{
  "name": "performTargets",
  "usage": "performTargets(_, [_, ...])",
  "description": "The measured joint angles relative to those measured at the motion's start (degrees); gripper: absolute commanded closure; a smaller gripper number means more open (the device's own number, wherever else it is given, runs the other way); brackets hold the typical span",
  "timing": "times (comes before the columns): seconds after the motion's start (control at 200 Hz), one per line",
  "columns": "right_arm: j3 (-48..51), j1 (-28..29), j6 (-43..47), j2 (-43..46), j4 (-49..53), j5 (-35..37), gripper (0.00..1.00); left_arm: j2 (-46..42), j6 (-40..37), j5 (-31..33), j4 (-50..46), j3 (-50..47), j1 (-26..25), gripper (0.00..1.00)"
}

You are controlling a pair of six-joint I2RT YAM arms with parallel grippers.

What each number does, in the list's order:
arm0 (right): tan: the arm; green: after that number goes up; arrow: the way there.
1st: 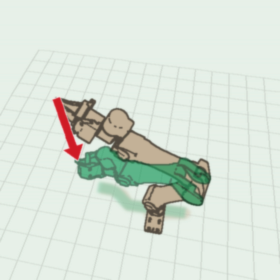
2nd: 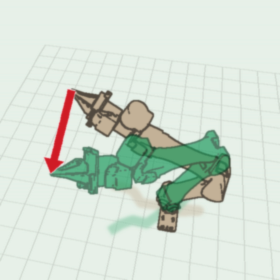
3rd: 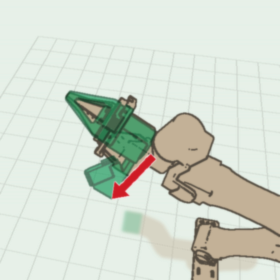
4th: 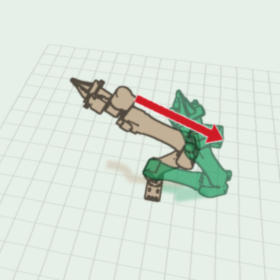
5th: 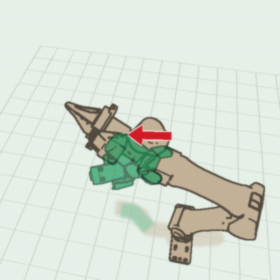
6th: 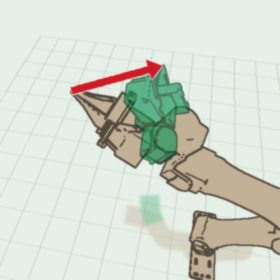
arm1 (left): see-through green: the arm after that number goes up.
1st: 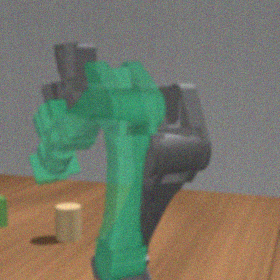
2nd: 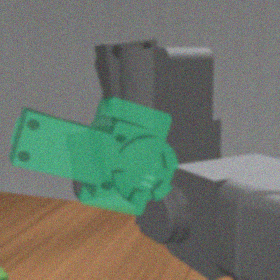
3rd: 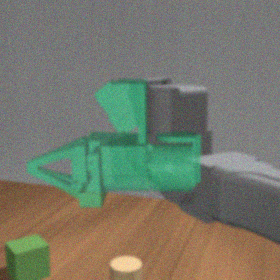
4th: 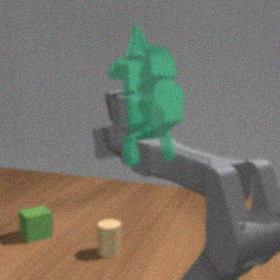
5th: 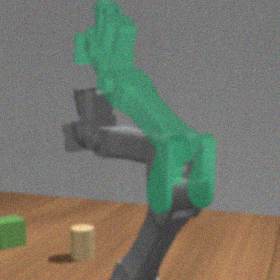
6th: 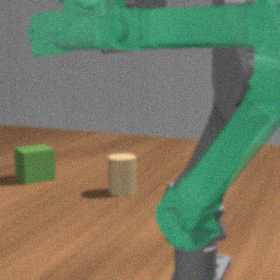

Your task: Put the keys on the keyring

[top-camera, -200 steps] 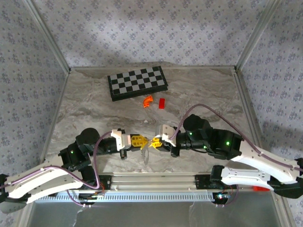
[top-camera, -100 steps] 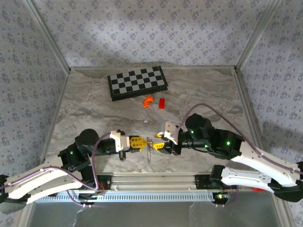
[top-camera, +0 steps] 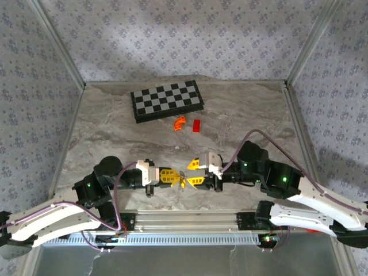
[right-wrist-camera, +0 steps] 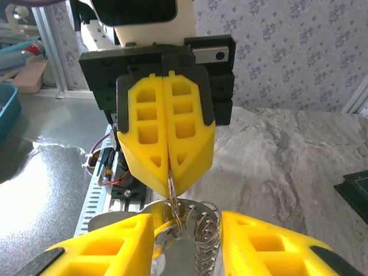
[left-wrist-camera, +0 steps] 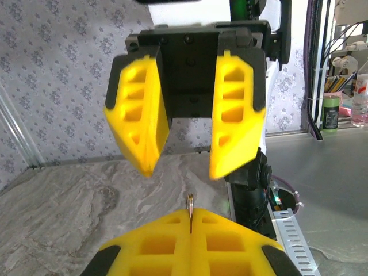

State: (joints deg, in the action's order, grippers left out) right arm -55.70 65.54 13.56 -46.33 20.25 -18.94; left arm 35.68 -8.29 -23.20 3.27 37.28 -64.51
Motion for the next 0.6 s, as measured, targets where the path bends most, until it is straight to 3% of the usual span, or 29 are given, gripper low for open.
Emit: performTargets(0.6, [0.7, 0.5, 1.1, -1.9, -2.6, -1.1, 0.87, 0.3, 0.4, -0.2, 0.2, 0.0, 0.0, 1.00])
